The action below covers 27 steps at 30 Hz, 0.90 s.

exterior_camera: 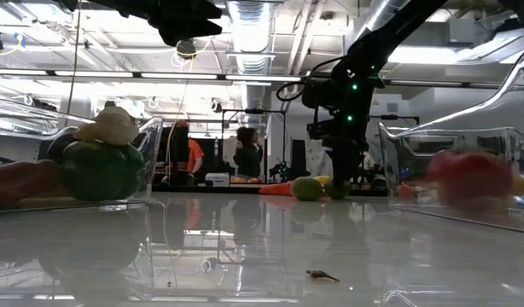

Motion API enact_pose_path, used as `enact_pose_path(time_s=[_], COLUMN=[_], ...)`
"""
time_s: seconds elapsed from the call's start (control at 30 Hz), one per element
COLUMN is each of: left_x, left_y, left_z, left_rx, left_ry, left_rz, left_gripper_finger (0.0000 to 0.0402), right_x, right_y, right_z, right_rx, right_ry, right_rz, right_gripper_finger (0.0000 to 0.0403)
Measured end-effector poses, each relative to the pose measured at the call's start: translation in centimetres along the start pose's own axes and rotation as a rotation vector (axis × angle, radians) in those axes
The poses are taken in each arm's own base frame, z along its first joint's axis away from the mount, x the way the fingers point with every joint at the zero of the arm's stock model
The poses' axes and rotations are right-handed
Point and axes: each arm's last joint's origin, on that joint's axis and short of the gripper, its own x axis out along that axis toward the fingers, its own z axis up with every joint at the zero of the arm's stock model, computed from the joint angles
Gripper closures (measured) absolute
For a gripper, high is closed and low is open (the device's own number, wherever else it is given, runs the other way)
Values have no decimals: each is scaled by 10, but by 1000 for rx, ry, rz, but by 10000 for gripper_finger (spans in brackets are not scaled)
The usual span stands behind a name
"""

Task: Sort produce into baskets
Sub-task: Put the right green lime into the right transparent bin

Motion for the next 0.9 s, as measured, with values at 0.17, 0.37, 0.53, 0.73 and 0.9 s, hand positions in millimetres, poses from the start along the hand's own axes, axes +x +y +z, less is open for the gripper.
enact_pose_path(time_s=[0.17,0.37,0.53,0.73,0.9], left_x=[0,0,-4,-13,-12], left_y=[0,0,-2,-3,-3], left_z=[0,-1,-4,1,0], left_rx=[0,2,11,15,17], left_ry=[0,11,46,29,38], left_rz=[0,-1,-32,-19,1], left_gripper_finger=[148,148,148,148,148], right_x=[-2,-2,-20,-83,-137], right_y=[5,6,17,52,86], right_z=[1,2,-6,-23,-46], right_rx=[-26,-34,-67,-181,-278], right_ry=[-15,-25,12,-83,-205], right_rz=[4,5,21,147,259], right_gripper_finger=[165,204,212,210,210])
